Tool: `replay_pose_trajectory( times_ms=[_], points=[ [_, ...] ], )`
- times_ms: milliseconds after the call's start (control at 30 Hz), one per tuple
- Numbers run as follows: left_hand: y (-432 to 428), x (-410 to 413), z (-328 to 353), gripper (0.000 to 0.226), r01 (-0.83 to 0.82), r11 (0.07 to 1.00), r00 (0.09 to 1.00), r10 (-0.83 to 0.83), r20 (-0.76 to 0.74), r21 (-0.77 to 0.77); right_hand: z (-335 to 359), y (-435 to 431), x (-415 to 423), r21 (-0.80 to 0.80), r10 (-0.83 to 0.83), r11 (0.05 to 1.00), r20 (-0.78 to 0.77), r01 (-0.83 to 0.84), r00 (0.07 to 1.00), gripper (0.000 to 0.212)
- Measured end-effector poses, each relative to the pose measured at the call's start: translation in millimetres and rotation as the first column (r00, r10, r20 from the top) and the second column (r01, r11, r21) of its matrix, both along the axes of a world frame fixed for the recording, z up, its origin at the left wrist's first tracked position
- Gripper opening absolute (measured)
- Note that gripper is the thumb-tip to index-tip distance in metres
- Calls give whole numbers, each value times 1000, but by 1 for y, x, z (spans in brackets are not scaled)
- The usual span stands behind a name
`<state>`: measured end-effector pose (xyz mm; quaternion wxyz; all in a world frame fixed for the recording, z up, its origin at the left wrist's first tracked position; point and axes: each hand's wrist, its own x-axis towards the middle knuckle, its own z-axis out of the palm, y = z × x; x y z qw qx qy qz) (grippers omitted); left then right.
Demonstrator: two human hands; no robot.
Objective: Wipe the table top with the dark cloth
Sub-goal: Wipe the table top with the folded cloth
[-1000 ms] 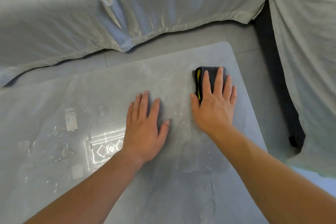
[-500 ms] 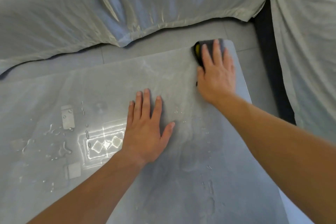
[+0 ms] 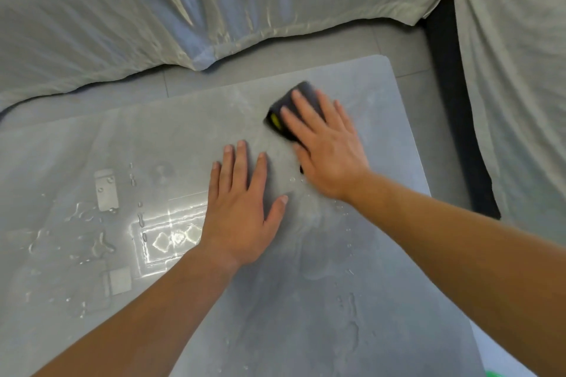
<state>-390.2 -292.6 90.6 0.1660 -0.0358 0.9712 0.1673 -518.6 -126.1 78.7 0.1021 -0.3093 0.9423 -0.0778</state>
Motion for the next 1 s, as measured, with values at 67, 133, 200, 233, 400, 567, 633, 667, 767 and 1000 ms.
replay_pose_trajectory(
  times_ms=[67, 133, 200, 233, 400, 567, 633, 667, 767, 1000],
  points=[
    [0, -1, 2, 76, -20, 999, 1000, 20, 1, 33, 2, 20, -1, 20, 120, 993, 42, -120, 992, 57],
    [-1, -1, 3, 75, -21, 998, 1000, 21, -2, 51, 2, 40, -26, 10, 4, 1000, 50, -4, 999, 58],
    [-1, 0, 4, 75, -14, 998, 1000, 14, -2, 53, 3, 55, -51, -11, -260, 965, 60, 261, 964, 57],
    [-1, 0, 4, 75, -16, 998, 1000, 17, -8, 60, 5, 55, -53, -34, -381, 923, 81, 385, 921, 56],
    [5, 8, 9, 62, -65, 993, 994, 74, -85, 96, 4, 40, 34, -43, -114, 992, 34, 116, 993, 58],
    [20, 38, 14, 61, -17, 998, 997, 22, -78, 68, 9, 85, 8, 34, -65, 997, 73, 63, 995, 56],
    [28, 49, 15, 62, 8, 998, 998, -5, -63, 58, 8, 77, -11, 6, -360, 933, 85, 361, 929, 55],
    [31, 54, 15, 62, 13, 999, 998, -10, -56, 53, 7, 67, -6, -4, -441, 897, 76, 442, 894, 56],
    [37, 64, 15, 64, 16, 999, 999, -15, -29, 36, 2, 43, 54, -38, -319, 947, 30, 320, 947, 58],
    [34, 69, 13, 65, 57, 998, 998, -56, -22, 29, 3, 80, 47, -23, -127, 991, 49, 128, 991, 57]
  ],
)
